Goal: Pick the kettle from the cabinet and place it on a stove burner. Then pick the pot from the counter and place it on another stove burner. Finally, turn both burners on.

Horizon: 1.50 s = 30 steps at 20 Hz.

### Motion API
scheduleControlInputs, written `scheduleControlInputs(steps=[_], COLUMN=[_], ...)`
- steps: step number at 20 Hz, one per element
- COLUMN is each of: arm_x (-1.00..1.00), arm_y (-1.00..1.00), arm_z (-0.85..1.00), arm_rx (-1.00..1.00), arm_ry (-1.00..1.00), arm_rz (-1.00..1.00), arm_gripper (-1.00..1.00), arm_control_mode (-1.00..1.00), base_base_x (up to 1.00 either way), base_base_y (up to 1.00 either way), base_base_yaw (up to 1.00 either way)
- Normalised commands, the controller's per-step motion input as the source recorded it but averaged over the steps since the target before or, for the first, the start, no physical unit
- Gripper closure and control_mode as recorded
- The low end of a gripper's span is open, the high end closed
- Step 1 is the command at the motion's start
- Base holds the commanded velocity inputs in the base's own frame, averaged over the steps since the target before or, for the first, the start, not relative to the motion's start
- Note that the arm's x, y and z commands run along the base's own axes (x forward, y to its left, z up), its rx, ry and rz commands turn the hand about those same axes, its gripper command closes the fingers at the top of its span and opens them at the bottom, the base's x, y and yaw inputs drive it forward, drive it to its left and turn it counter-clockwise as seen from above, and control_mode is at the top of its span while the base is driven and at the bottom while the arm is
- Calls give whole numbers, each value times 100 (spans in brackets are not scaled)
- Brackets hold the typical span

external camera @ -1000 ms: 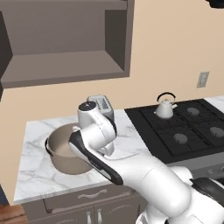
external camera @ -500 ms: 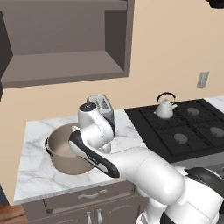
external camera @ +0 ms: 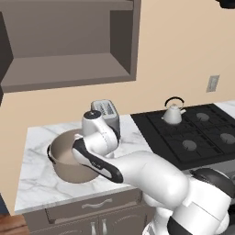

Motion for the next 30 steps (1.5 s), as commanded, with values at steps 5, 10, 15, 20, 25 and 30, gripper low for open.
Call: scheduleControlInputs(steps=[5,10,15,20,25,30], arm_x=[0,1,0,-24,-61,-50], arm_y=[16,10,1,0,0,-6], arm_z=[-18,-11,-1,1,16,25], arm_rx=[1,2,0,0,0,0], arm_ry=[0,3,1,-4,-11,-9], arm_rz=[0,0,0,0,-4,-6], arm_gripper=[100,100,100,100,100,100], arm_control_mode=[-100,-100,-100,-100,-100,-100], base_base_x=[0,0,0,0,0,0], base_base_y=[0,0,0,0,0,0], base_base_yaw=[0,0,0,0,0,0])
